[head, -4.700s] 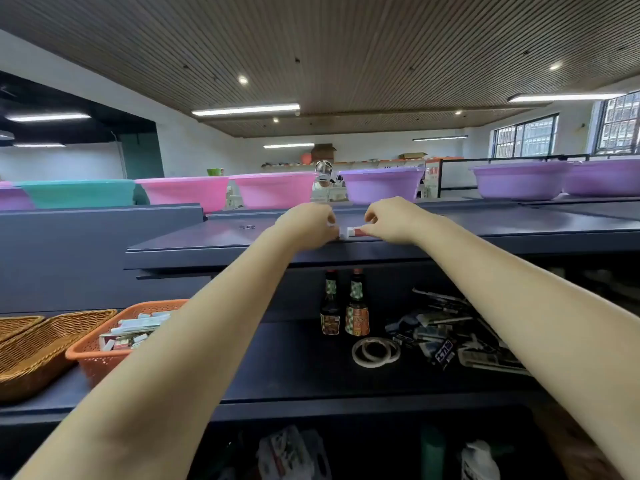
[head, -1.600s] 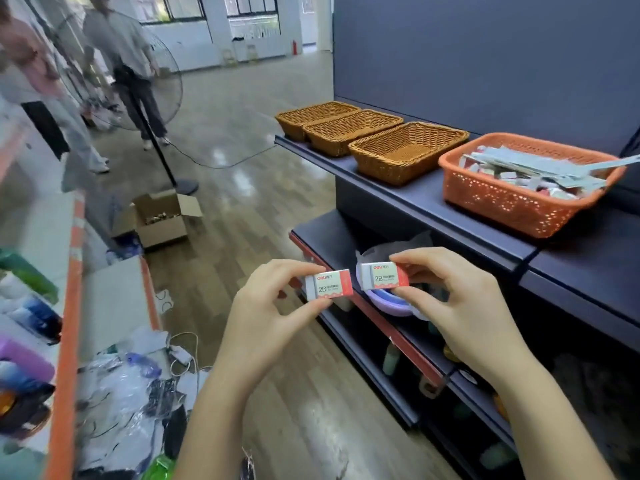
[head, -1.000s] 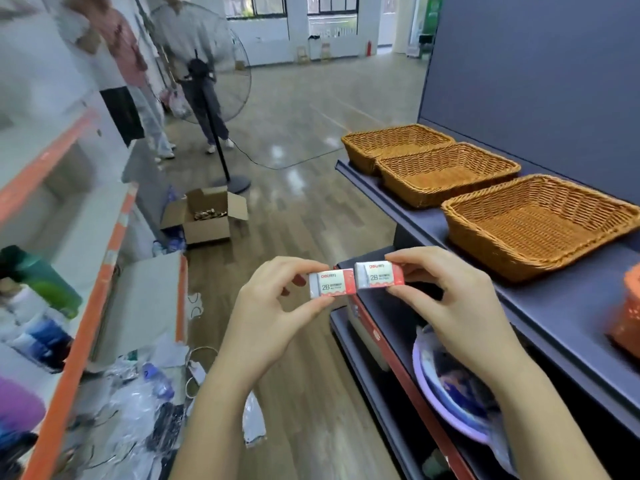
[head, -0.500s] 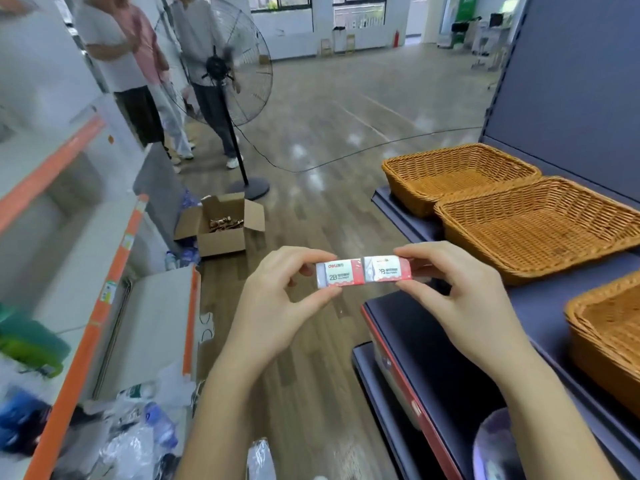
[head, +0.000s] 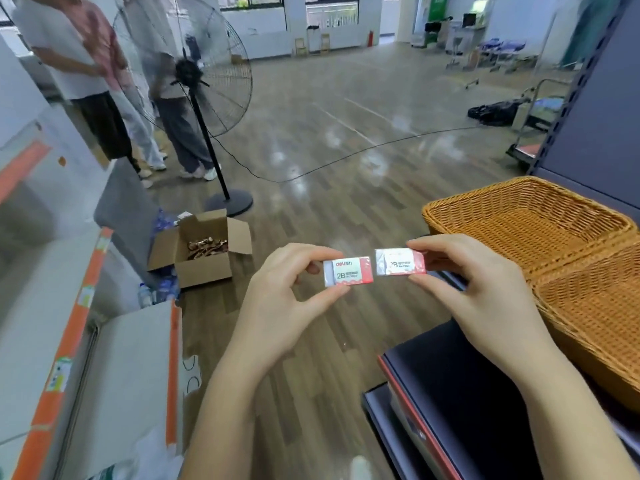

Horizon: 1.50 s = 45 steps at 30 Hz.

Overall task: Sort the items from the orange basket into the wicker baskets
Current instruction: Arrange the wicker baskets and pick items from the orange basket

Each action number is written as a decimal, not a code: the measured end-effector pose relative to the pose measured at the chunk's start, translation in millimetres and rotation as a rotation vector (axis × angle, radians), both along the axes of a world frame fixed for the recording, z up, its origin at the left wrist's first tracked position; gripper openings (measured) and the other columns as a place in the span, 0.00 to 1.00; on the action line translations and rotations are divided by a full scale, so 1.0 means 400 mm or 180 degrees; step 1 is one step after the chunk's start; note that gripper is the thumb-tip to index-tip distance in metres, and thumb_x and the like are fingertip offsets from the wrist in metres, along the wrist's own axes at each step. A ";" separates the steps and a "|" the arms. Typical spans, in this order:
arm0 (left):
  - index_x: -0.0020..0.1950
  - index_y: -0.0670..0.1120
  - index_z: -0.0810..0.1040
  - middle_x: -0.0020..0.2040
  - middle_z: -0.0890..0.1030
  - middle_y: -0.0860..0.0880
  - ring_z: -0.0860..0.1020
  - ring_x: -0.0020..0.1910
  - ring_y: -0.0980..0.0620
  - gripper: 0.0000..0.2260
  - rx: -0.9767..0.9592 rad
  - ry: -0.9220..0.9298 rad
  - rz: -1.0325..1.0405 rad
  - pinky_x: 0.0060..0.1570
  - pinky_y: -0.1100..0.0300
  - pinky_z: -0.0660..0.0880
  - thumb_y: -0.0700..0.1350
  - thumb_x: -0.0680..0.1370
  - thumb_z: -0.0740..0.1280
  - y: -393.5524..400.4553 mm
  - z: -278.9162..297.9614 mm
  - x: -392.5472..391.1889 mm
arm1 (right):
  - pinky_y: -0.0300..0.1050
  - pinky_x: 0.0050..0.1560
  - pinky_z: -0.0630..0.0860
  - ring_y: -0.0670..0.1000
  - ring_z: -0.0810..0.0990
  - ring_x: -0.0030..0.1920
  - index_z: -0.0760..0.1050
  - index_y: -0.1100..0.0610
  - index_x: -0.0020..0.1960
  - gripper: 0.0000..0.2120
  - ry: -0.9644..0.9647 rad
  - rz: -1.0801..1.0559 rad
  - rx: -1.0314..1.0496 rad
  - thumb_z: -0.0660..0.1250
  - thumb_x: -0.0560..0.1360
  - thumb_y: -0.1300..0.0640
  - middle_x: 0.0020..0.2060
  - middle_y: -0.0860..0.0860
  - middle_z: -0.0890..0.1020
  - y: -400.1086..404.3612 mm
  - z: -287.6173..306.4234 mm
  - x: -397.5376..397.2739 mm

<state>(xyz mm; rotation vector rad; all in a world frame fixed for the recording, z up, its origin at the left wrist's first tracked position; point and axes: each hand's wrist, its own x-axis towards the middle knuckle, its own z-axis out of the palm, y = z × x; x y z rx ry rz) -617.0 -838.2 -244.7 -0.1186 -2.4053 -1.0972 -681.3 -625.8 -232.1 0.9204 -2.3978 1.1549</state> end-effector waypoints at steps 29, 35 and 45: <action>0.52 0.58 0.79 0.48 0.79 0.61 0.75 0.47 0.60 0.13 0.0019 0.0313 -0.2038 0.45 0.71 0.67 0.55 0.69 0.69 -0.100 0.078 -0.888 | 0.21 0.53 0.67 0.38 0.75 0.48 0.78 0.52 0.56 0.15 0.0201 -0.2232 0.0165 0.70 0.69 0.55 0.46 0.41 0.77 -0.140 0.092 -0.508; 0.53 0.56 0.80 0.49 0.79 0.61 0.75 0.48 0.59 0.13 0.0071 0.0206 -0.2848 0.44 0.72 0.66 0.49 0.69 0.73 -0.035 0.076 -1.010 | 0.20 0.52 0.67 0.40 0.77 0.45 0.78 0.52 0.57 0.17 -0.0035 -0.3038 0.0296 0.73 0.69 0.59 0.47 0.43 0.79 -0.141 0.095 -0.517; 0.51 0.63 0.76 0.49 0.78 0.63 0.73 0.49 0.64 0.14 0.0009 -0.0126 -0.3805 0.46 0.75 0.65 0.47 0.71 0.74 0.142 0.010 -1.068 | 0.20 0.45 0.67 0.38 0.74 0.46 0.77 0.52 0.59 0.16 -0.0417 -0.4027 0.0538 0.71 0.71 0.56 0.50 0.42 0.78 -0.067 0.061 -0.472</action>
